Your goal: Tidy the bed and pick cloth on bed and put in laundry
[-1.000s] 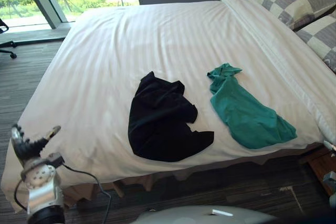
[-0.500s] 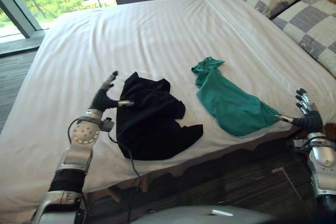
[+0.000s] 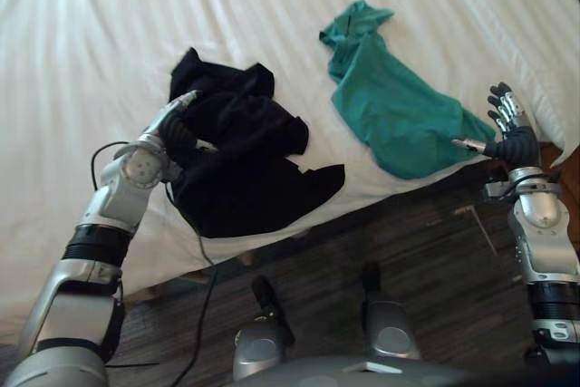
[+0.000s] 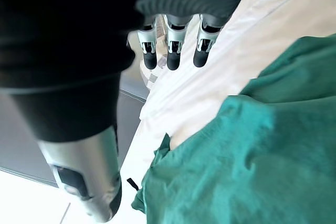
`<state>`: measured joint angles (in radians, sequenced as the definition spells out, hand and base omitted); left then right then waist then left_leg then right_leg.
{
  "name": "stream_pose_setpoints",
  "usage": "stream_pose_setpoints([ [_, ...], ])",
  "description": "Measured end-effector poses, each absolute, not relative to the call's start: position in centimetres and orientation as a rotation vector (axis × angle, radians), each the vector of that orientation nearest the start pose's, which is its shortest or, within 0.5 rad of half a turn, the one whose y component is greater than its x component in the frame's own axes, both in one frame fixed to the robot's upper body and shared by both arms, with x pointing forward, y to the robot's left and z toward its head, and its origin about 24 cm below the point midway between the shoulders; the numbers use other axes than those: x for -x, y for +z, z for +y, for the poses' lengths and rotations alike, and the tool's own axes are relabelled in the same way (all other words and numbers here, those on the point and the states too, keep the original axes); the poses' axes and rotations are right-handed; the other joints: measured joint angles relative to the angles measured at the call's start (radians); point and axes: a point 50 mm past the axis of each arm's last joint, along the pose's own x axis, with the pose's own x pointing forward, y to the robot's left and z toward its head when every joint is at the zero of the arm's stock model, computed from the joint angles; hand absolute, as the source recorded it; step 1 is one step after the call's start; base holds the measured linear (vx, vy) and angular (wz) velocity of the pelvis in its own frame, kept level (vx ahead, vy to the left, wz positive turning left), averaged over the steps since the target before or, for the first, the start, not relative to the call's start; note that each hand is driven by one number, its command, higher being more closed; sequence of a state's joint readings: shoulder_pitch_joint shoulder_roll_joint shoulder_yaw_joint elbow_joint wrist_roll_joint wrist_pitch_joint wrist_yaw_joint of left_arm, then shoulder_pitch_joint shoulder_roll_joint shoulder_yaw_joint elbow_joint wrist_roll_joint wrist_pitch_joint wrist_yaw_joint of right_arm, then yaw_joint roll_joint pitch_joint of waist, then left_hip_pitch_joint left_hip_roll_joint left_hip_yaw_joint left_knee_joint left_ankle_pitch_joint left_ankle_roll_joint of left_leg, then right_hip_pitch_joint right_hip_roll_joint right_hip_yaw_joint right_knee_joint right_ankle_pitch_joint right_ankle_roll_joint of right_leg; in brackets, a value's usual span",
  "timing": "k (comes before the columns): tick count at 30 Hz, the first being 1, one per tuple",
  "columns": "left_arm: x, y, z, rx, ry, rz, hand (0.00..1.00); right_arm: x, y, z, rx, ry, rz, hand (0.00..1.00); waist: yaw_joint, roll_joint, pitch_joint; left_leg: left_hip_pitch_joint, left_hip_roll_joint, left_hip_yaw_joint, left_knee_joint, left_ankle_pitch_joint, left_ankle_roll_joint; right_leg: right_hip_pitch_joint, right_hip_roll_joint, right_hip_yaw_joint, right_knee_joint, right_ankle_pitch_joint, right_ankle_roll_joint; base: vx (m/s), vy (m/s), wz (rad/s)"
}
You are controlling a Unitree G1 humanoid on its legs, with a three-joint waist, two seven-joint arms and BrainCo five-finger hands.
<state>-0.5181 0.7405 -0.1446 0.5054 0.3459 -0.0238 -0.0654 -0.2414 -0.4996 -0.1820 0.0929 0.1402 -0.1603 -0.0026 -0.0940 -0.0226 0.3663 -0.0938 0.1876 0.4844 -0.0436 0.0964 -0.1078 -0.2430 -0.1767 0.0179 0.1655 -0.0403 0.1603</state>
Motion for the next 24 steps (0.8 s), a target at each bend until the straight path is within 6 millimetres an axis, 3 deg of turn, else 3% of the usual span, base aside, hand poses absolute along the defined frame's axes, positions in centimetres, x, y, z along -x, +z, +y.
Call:
stream_pose_setpoints([
  [1, -34.2, 13.3, 28.4, -1.077, 0.071, 0.019, 0.0, -28.7, 15.3, -26.7, 0.328, -0.154, -0.393, 0.0, -0.002, -0.006, 0.031, -0.007, 0.001, 0.003, 0.007, 0.0, 0.0, -0.013, 0.001, 0.006, 0.01, 0.0, 0.0, -0.01, -0.011, -0.09],
  [5, -34.9, 14.7, 28.1, -1.072, 0.19, -0.079, 0.0, -28.6, 17.4, -25.7, 0.284, -0.12, -0.496, 0.0, 0.004, -0.004, 0.04, -0.067, 0.002, 0.027, 0.013, 0.003, 0.004, -0.099, 0.004, 0.041, 0.033, 0.001, 0.0, 0.0, -0.009, -0.14],
  [6, -35.0, 14.5, 28.0, -1.053, 0.209, -0.082, 1.0, -28.5, 18.0, -25.5, 0.27, -0.111, -0.523, 0.0, 0.004, -0.003, 0.042, -0.069, 0.002, 0.03, 0.013, 0.003, 0.004, -0.104, 0.005, 0.045, 0.036, 0.001, 0.0, 0.02, -0.003, -0.1],
  [13, -35.6, 14.8, 26.9, -0.895, 0.215, -0.125, 1.0, -28.0, 21.2, -23.5, 0.264, -0.061, -0.66, 0.0, 0.031, -0.005, 0.044, -0.104, 0.003, 0.051, 0.024, 0.005, 0.006, -0.157, 0.005, 0.059, 0.054, 0.007, 0.009, -0.01, 0.0, -0.05],
  [17, -35.1, 14.7, 26.2, -0.717, 0.174, -0.183, 1.0, -28.1, 22.5, -22.8, 0.378, -0.13, -0.685, 0.0, 0.034, -0.006, 0.045, -0.122, 0.002, 0.039, 0.031, 0.005, 0.006, -0.167, 0.0, 0.053, 0.057, 0.009, 0.012, 0.02, 0.0, 0.06],
  [20, -34.1, 14.1, 25.4, -0.55, 0.081, -0.228, 1.0, -28.8, 22.8, -22.6, 0.541, -0.21, -0.653, 0.0, 0.045, -0.005, 0.046, -0.133, -0.001, 0.022, 0.034, 0.006, 0.007, -0.167, -0.005, 0.039, 0.057, 0.01, 0.014, 0.06, -0.001, 0.13],
  [24, -33.1, 12.7, 25.0, -0.346, -0.004, -0.253, 1.0, -31.2, 24.0, -23.3, 0.656, -0.261, -0.576, 0.0, 0.056, -0.002, 0.051, -0.158, -0.004, -0.032, 0.045, 0.007, 0.009, -0.148, -0.016, -0.004, 0.045, 0.01, 0.014, 0.06, 0.004, 0.29],
])
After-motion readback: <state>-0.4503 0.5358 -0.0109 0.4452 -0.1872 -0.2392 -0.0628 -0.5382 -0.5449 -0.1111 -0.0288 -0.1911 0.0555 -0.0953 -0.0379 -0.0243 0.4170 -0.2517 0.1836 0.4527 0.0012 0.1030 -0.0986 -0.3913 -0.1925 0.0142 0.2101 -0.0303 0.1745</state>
